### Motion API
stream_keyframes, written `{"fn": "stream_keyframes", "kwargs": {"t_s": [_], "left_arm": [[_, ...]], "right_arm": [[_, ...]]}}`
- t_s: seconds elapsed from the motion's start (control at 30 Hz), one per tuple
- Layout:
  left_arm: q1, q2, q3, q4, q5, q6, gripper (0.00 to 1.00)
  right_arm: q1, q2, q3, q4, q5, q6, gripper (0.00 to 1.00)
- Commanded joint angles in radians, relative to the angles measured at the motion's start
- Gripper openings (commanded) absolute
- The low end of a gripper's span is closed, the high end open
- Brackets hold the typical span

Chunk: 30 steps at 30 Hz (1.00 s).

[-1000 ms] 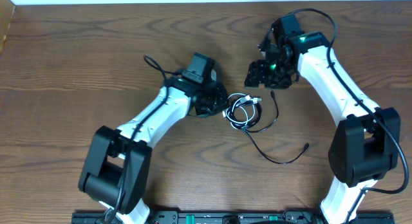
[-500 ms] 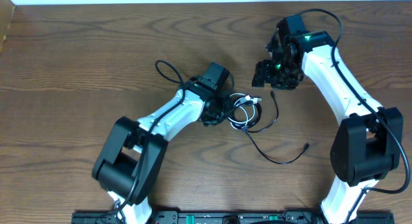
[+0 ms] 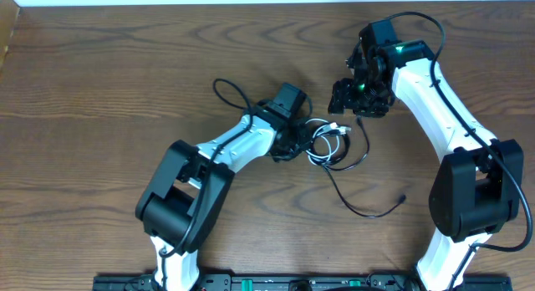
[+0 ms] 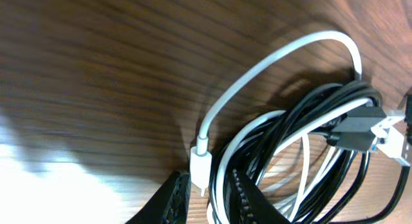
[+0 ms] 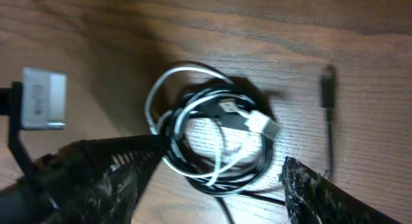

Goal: Untangle cables

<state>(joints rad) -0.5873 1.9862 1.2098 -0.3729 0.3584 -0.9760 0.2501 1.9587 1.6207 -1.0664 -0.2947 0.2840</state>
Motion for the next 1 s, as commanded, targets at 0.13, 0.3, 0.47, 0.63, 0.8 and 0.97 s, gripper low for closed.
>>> {"fn": "stream_keyframes", "kwargs": {"t_s": [0.13,0.3,0.47,0.63,0.8,0.97], "left_arm": [[-0.09,0.134,-0.037,0.042,-0.227,0.011,0.23],[-0.113,0.134,-0.037,0.058,-0.348,0.009,0.1],[-0.114,0.13,-0.037,0.065,-0.404,0.018,0.07],[-0.095,0.017,-0.032,0.061,-0.304,0.229,0.07],[-0.039,-0.192,-0.032,0.062,-0.069,0.386,0.07],[0.026,-0.343,-0.032,0.062,0.105,0.427,0.08]], "right_arm": [[0.0,-0.028,0.013,-0.008,0.028,-0.012,0.69],[-0.004,-0.028,0.013,-0.011,0.042,-0.011,0.69],[-0.027,-0.028,0.013,-0.029,0.042,-0.011,0.68],[-0.033,-0.028,0.013,-0.041,0.031,-0.03,0.68],[-0.032,-0.028,0.013,-0.015,-0.188,-0.187,0.67],[-0.032,-0.028,0.013,0.009,-0.387,-0.264,0.65]]}}
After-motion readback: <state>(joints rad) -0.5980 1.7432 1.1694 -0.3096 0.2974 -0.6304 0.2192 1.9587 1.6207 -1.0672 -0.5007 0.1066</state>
